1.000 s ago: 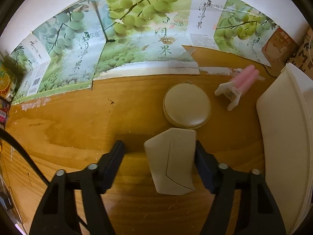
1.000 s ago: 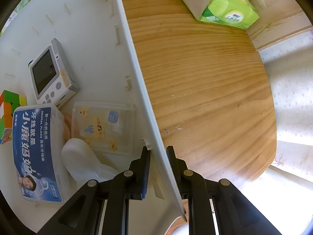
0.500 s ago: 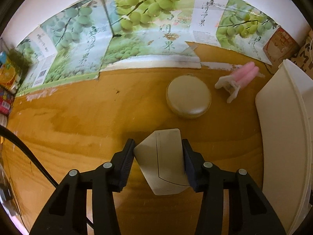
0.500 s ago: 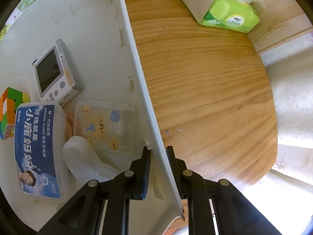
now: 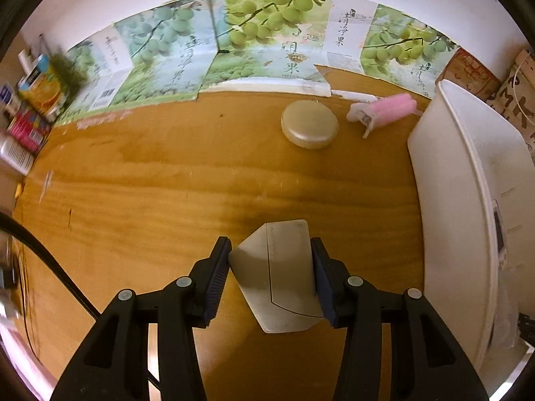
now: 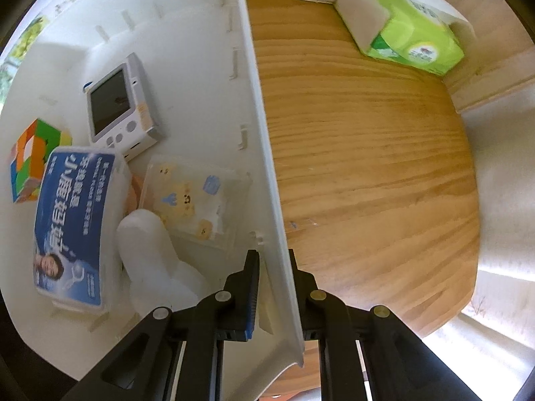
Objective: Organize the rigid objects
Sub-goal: 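Close the left gripper on the beige wedge-shaped case, then carry the beige case into the tray and open the left gripper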
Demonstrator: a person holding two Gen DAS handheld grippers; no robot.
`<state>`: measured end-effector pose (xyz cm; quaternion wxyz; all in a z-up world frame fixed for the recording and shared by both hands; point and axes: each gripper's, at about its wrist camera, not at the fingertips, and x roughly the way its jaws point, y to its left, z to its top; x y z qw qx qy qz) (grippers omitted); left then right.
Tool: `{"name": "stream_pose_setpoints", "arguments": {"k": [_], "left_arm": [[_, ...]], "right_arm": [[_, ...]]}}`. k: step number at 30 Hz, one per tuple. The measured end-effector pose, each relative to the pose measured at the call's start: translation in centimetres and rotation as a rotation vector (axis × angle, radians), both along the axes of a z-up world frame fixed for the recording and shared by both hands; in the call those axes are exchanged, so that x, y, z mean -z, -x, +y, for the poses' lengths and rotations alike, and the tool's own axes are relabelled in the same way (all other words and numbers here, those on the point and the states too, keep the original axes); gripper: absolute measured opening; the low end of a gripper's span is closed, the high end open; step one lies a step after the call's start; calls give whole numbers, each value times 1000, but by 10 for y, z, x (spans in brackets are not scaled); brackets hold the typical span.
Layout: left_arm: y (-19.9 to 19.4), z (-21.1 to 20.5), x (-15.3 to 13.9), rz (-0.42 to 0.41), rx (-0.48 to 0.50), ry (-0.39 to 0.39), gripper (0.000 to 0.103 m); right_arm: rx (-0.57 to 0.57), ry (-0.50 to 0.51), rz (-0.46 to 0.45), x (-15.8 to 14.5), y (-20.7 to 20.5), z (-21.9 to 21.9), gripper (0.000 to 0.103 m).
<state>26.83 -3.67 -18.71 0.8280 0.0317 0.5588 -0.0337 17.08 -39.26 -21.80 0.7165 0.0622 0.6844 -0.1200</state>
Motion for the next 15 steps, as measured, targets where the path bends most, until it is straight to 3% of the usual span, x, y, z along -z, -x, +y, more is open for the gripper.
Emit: {"name": "stream_pose_setpoints", "arguments": {"k": [15], "left_arm": [[51,-22,-51,-35,-71,81,51]], "right_arm": [[-211,-63,-10,-6,28,11,7]]}}
